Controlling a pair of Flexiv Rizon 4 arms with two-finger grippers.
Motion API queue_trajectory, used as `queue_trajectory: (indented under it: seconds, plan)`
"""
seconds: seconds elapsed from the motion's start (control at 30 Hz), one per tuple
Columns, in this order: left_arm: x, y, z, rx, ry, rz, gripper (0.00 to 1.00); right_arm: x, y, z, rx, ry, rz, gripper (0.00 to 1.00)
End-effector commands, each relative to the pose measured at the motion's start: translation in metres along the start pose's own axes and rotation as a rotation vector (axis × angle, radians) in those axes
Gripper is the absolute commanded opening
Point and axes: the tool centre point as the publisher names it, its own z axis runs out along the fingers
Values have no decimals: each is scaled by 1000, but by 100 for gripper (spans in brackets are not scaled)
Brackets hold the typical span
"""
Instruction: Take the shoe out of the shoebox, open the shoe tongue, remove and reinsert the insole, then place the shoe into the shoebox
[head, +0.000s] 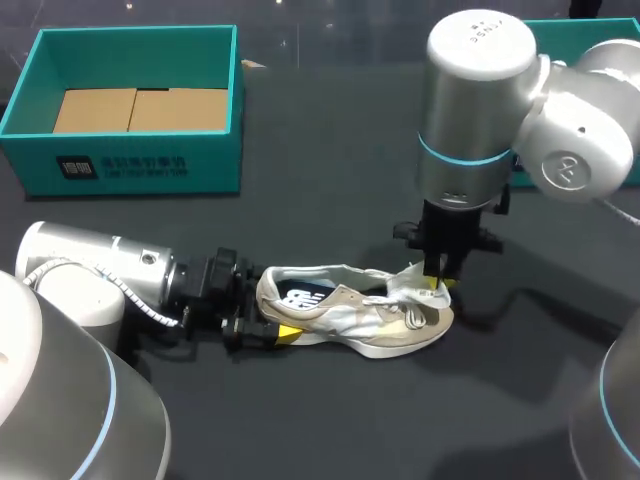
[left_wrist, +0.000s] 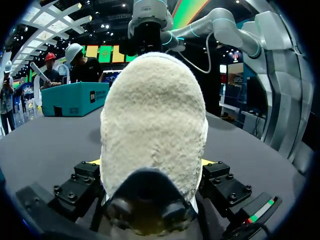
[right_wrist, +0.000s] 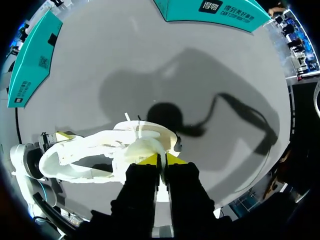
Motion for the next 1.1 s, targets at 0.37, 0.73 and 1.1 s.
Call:
queue_trajectory:
  seconds: [0.37, 0.73, 1.1]
  plan:
    - [1, 2, -1, -1, -2, 1, 0, -11, 6, 14, -1, -46, 70, 86]
    - [1, 2, -1, -1, -2, 1, 0, -22, 2, -29, -93, -53, 69, 82]
    - [1, 2, -1, -1, -2, 1, 0, -6, -12, -88, -178, -64, -102, 78]
